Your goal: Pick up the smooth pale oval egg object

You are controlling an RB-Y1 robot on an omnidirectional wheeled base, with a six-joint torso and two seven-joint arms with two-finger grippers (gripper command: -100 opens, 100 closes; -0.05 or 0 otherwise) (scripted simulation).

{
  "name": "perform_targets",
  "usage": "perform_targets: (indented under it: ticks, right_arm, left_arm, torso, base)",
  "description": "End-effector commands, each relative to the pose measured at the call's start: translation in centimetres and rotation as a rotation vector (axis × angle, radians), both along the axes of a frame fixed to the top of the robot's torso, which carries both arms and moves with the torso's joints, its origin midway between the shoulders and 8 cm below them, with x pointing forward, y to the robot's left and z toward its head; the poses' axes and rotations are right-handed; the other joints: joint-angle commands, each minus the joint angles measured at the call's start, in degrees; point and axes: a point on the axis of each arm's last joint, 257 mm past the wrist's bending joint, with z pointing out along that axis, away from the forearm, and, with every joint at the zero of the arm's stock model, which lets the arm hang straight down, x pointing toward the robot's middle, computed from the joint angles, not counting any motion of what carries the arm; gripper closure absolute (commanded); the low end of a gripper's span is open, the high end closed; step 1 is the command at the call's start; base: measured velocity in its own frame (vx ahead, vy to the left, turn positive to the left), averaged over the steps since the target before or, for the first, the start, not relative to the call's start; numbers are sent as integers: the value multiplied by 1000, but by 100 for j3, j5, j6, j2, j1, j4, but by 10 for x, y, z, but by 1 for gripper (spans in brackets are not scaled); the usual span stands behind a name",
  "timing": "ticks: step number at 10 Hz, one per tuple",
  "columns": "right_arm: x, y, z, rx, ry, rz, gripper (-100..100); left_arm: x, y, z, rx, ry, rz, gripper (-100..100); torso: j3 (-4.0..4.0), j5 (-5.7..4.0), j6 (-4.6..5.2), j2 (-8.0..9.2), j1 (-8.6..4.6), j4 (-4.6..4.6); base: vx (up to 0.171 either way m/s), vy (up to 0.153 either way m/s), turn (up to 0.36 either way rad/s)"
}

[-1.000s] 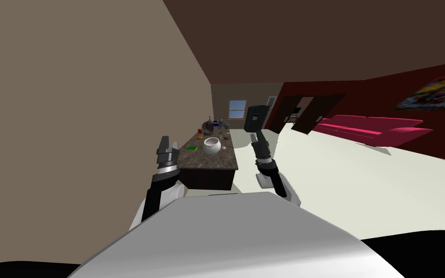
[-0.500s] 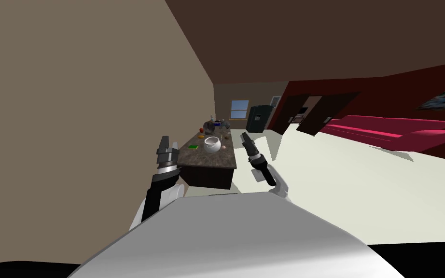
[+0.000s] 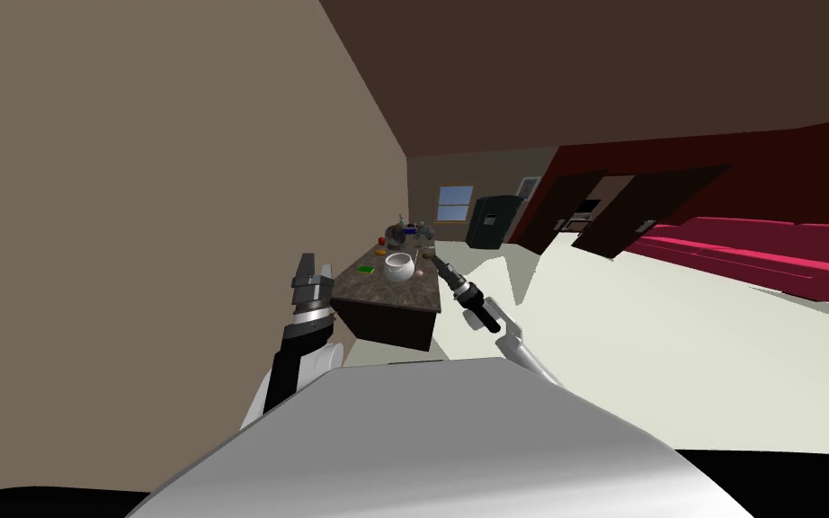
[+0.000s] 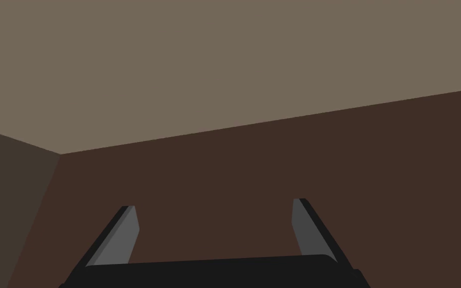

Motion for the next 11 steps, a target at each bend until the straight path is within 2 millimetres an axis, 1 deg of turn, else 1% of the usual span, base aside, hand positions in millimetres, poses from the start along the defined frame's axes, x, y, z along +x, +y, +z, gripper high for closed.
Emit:
perform_targets:
  ticks: [1,2,3,4,5,6,7,8,9,10,11]
  right_arm:
    - [11,11,-9,-48,1,9,-100]
    - [17,10,-13,-53,10,4,-100]
    - [25,21,-27,-128,12,14,-100]
    - [28,19,-30,-131,19,10,-100]
    - [35,29,-43,-209,15,19,-100]
    - [41,27,-49,-216,27,12,-100]
    - [44,35,-61,-295,15,20,-100]
    - [52,32,-66,-304,26,11,-100]
    - [59,36,-83,-390,21,11,-100]
    - [67,32,-88,-400,33,1,-100]
    - [73,35,-101,-489,15,0,-100]
  left_arm:
    - [0,0,0,0,0,0,0]
    - [0,0,0,0,0,0,0]
    - [0,0,0,0,0,0,0]
    - [0,0,0,0,0,0,0]
    - [0,0,0,0,0,0,0]
    - [0,0,0,0,0,0,0]
    - [0,0,0,0,0,0,0]
    - [0,0,0,0,0,0,0]
    - [0,0,0,0,0,0,0]
    - [0,0,0,0,0,0,0]
    - [0,0,0,0,0,0,0]
  torso:
    - [0,0,0,0,0,0]
    - [-2,0,1,-5,5,0]
    - [-7,2,2,-12,15,-2]
    - [-7,4,-2,-12,19,-2]
    - [-7,3,1,-12,17,-2]
    - [-6,4,-2,-11,17,-2]
    - [-7,3,3,-12,14,-2]
    - [-7,3,-1,-12,16,-2]
    - [-7,3,3,-12,16,-2]
    - [-6,4,-1,-10,17,-2]
    - [-6,3,2,-11,16,-2]
  base:
    - [-40,-43,54]
    - [-15,-10,-7]
    - [-26,-6,143]
    - [-24,-15,88]
    - [-28,-13,186]
    - [-21,-19,68]
    - [-25,-15,152]
    - [-27,-15,83]
    - [-33,-14,139]
    - [-27,-14,111]
    - [-32,-4,192]
